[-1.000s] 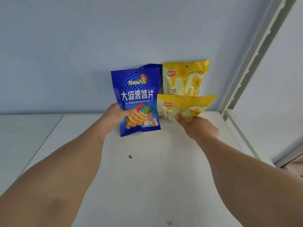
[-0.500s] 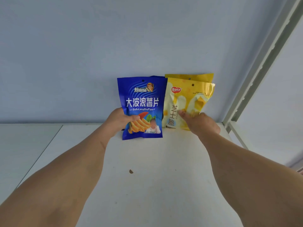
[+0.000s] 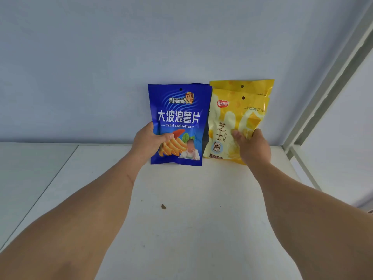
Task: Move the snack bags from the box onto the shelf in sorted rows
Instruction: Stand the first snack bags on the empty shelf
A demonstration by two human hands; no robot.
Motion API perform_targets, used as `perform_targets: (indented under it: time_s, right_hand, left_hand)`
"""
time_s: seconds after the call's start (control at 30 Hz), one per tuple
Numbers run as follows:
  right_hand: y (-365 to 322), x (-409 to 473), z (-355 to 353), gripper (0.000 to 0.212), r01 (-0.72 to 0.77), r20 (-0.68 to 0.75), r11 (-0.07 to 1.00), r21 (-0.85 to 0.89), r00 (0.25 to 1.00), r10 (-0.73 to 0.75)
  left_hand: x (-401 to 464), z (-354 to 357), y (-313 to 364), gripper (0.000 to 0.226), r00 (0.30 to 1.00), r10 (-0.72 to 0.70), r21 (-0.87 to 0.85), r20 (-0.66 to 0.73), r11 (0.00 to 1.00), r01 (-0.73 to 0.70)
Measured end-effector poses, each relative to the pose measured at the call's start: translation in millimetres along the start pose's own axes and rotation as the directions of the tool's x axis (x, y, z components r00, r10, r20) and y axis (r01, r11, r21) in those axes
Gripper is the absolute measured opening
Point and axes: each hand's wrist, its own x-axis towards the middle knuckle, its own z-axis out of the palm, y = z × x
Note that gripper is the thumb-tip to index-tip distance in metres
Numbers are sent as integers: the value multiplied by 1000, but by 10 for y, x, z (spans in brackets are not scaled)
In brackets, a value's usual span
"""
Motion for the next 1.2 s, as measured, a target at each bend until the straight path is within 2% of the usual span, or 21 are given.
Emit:
perform_targets:
  time_s: [0.17,0.33,0.43,0.53,0.63,0.73,0.8,0.87,0.9,0.93,1.0,1.1,1.2]
  right_hand:
    - [18,69,-24,53,9,69,1000,26,998,-10]
    - [24,42,-67,56,-43,113,998,44,993,38]
    - [64,-7,-157,72,-68,108,995,73,992,60]
    - [70,-102,-260,98,-82,94,995,59,993,76]
    - [106,-245,-351,105,-48,46,995,-82,998,52]
    - [200,-484,-448,88,-32,17,955,-296,999,39]
    - [260,-694,-484,68,96,35,857,-507,995,-90]
    - [267,-921,-473,48,324,164,668,-670,942,-293]
    - [238,-1043,-447,42,433,254,573,-696,894,-368]
    - [189,-1168,-401,39,528,340,492,-692,840,-423]
    - [45,-1434,-276,35,674,463,380,-633,723,-513]
    - [-171,-1857,-84,31,806,547,284,-519,569,-615]
    - [-289,-2311,54,29,881,572,229,-415,448,-687]
  left_hand:
    - [-21,60,-32,51,1000,-1,68,-30,998,3]
    - [-66,87,-44,53,995,-59,84,-83,994,66]
    - [-98,39,-57,52,991,-95,95,-91,990,103]
    - [-162,-9,-33,57,988,-113,130,-110,983,127]
    - [-283,-44,18,62,977,-85,342,-195,928,149]
    - [-508,-96,28,46,971,20,567,-238,814,122]
    - [-683,-135,-13,35,973,144,728,-178,685,32]
    - [-862,-165,-59,29,949,314,868,-14,476,-144]
    - [-971,-181,-79,26,916,389,896,101,365,-254]
    - [-1094,-203,-117,25,876,442,902,191,272,-334]
    - [-1367,-284,-167,29,817,502,912,284,121,-392]
    - [-1826,-487,-183,18,831,432,922,350,-2,-388]
    - [-2417,-785,-154,14,879,376,951,292,-18,-308]
